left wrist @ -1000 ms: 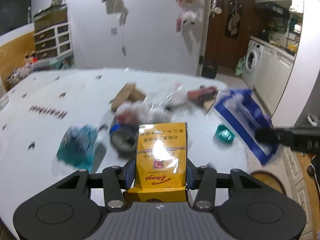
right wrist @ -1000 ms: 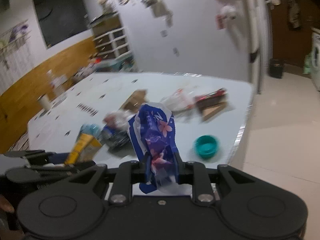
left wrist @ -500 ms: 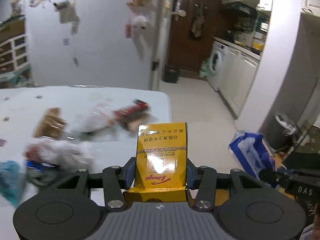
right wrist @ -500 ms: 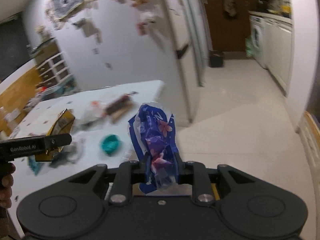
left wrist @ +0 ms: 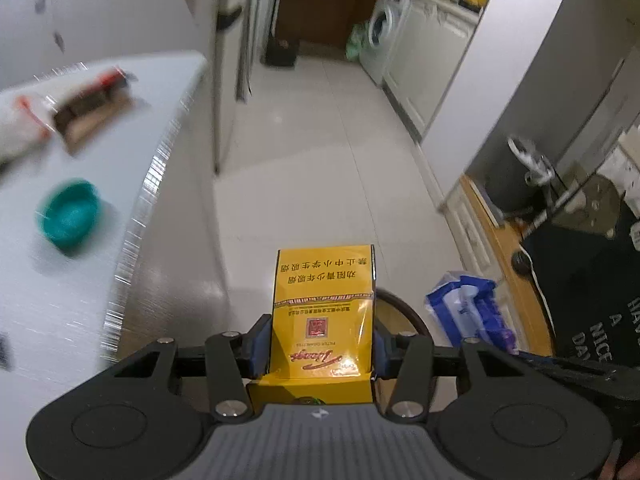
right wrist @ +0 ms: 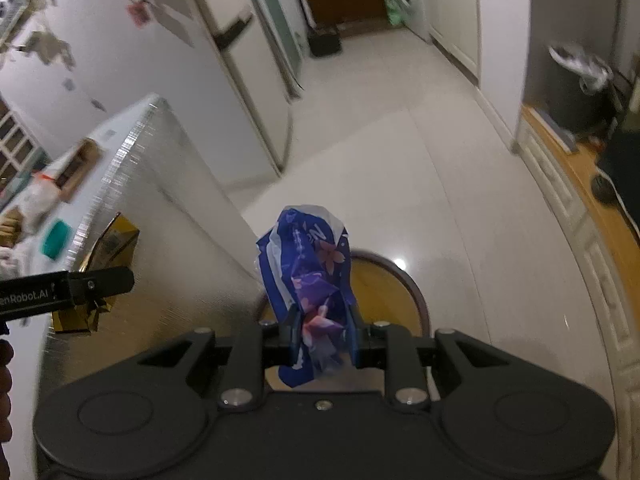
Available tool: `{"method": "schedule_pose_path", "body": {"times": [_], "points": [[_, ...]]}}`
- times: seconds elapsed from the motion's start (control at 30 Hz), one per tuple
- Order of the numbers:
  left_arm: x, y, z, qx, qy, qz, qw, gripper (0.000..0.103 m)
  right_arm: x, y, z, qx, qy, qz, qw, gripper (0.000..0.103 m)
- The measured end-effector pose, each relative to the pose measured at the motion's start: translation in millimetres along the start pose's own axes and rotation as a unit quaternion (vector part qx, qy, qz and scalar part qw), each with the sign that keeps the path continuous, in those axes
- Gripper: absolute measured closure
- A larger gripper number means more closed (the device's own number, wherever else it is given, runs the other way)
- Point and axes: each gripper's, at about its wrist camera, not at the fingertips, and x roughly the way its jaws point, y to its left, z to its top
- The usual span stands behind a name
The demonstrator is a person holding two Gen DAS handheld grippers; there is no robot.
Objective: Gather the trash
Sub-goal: 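Carry the yellow box and blue wrapper over the trash bin with both tools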
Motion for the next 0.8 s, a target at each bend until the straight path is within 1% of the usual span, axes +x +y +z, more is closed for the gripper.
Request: {"method": "schedule_pose_path", "body": {"times": [0.13,0.23,0.33,0.5,0.57,0.6,0.63,0.67,0.7,0.8], "points": [[37,-14,-4,0.003,0.041,-0.019,0.9990,0.053,26,-17,-3,0.039,0.028,-0.013,0.999,0.080],[67,-22,-9,0.013,0.072,-0.018,0.9971,0.053,45,-26,-6,0.063,0.044,-0.020,0.997,0.079],[93,-25,-14,0.009,0.097,-0.019,0.9951,0.053,65,-32,-7,0.088,0.058,-0.027,0.994,0.079],[118,-24,-17,0.017,0.113,-0.010,0.9934,0.053,89,-37,-9,0.119,0.075,-0.030,0.990,0.079],[125,-20,-15,0.014,0.117,-0.014,0.9930,0.052,93,-38,-7,0.126,0.076,-0.033,0.989,0.077],[126,-20,-14,0.009,0.117,-0.018,0.9930,0.051,96,-40,-8,0.133,0.076,-0.032,0.988,0.075],[127,-19,-13,0.004,0.117,-0.022,0.9929,0.047,98,-42,-5,0.140,0.075,-0.029,0.987,0.067],[131,-20,-12,0.002,0.115,-0.021,0.9931,0.037,100,-44,-4,0.149,0.073,-0.028,0.986,0.064],[131,-19,-12,0.003,0.111,-0.019,0.9936,0.033,100,-46,-4,0.156,0.071,-0.026,0.985,0.060],[129,-17,-13,0.014,0.110,-0.014,0.9938,0.031,102,-47,-3,0.164,0.069,-0.027,0.984,0.058]]}}
